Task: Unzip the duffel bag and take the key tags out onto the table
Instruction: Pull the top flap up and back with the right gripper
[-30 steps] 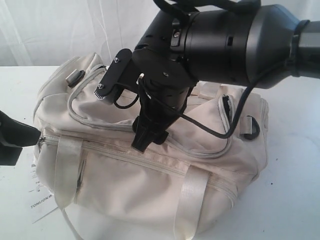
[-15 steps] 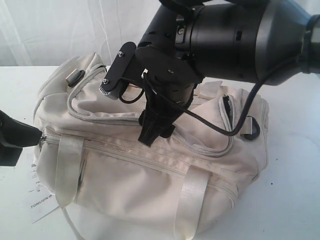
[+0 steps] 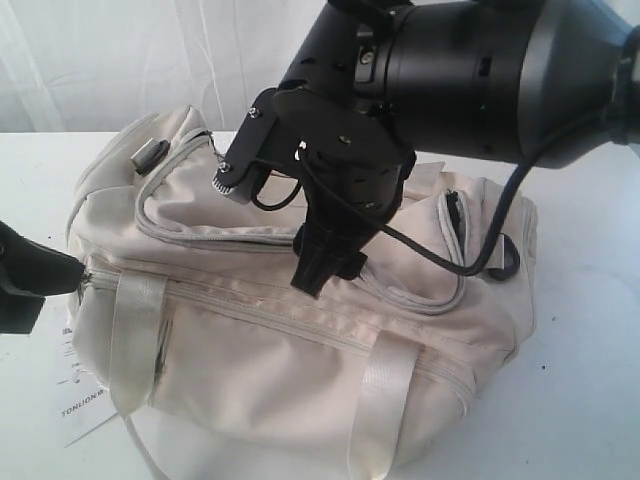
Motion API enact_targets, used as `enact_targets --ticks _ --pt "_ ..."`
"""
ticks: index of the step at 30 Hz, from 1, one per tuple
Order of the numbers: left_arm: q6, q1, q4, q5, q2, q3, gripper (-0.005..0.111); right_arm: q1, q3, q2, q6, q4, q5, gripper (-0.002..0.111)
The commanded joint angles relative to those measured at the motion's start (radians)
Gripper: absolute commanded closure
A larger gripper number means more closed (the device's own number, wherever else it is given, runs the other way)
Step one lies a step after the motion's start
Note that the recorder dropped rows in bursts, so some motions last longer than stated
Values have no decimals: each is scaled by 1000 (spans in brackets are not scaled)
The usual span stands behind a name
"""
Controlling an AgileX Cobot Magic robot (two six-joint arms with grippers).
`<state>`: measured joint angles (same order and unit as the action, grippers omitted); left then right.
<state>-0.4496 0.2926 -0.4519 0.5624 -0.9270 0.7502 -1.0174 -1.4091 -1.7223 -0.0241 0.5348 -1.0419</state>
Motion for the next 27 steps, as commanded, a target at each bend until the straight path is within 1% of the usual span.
enact_targets --ticks 1,5,9,10,12,14,20,27 --pt "0 -2 -19 15 8 -7 107 1 3 10 0 20 -41 40" --pt "0 -2 -19 15 8 -7 107 1 3 10 0 20 -30 40" --pt "0 -2 -19 15 8 -7 107 1 3 3 -27 -24 35 40" --pt "0 -2 -18 17 8 -7 107 1 3 1 -31 -33 50 42" --pt "0 -2 -18 17 8 -7 107 1 3 -13 -33 -45 82 49" --pt "0 -2 -18 19 8 -7 107 1 3 -25 -33 -37 91 60" --pt "0 -2 -18 21 8 -7 107 1 1 -17 -48 38 100 109" --pt "-2 -2 -18 22 8 -7 107 1 -17 5 -78 121 140 108"
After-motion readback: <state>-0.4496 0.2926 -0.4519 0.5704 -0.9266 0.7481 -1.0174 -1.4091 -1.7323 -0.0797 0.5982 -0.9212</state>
